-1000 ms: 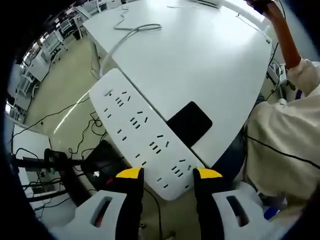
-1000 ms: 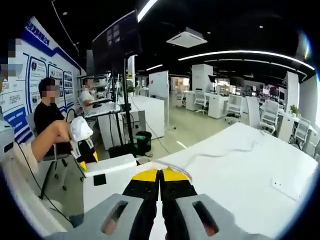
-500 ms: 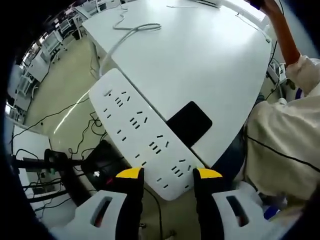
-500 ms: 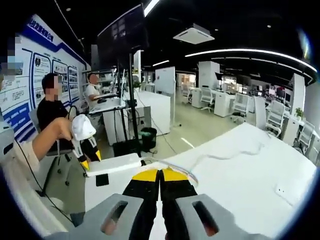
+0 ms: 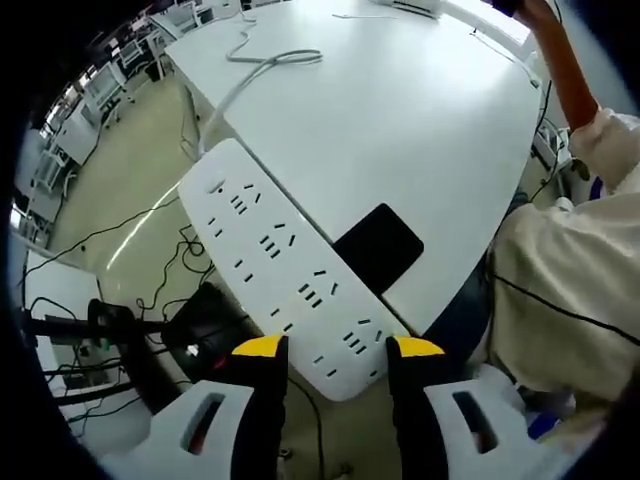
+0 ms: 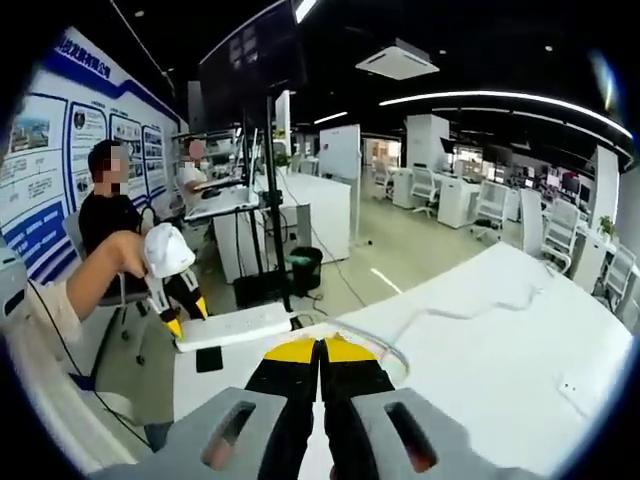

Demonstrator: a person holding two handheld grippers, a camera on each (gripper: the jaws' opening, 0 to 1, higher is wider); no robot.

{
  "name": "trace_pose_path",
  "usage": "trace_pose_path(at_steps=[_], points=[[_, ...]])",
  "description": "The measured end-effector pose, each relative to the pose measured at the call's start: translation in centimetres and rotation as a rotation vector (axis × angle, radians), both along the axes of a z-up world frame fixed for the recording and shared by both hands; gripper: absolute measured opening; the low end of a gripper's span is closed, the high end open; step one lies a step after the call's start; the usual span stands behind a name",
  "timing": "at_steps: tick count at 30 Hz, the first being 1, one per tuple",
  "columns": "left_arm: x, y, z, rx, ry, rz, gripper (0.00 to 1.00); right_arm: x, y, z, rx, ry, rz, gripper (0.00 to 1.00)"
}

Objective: Pick up the power strip scattered on the table, fix it on the side mounting bracket of the table, and press the switch

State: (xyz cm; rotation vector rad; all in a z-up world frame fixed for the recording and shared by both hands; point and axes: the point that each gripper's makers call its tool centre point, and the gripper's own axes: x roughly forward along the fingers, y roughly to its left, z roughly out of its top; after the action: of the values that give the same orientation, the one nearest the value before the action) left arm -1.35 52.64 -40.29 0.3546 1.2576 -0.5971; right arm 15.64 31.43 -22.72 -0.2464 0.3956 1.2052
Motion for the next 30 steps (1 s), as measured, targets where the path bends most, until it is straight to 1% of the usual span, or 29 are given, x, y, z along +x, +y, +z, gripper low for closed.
trace_pose_path(at_steps=[6, 11, 21, 25, 30], points=[[0.0, -0.1, 0.0, 0.000, -0.001, 0.000, 0.44, 0.0, 0.7, 0.0, -0.006, 0.007, 0.015, 0.00], [-0.1, -0.1, 0.0, -0.001, -0.004, 0.007, 0.44, 0.0, 1.6, -0.6, -0.016, 0.019, 0.026, 0.00], [-0.1, -0.1, 0.1, -0.003, -0.006, 0.006, 0.44, -0.5, 4.1, -1.5, -0.029, 0.037, 0.067, 0.00], [-0.2, -0.1, 0.1, -0.013, -0.019, 0.010, 0.44, -0.8, 5.1, -1.9, -0.029, 0.048, 0.087, 0.00], [-0.1, -0.2, 0.1, -0.022, -0.027, 0.014, 0.44, -1.1, 6.2, -1.9, -0.020, 0.061, 0.105, 0.00]])
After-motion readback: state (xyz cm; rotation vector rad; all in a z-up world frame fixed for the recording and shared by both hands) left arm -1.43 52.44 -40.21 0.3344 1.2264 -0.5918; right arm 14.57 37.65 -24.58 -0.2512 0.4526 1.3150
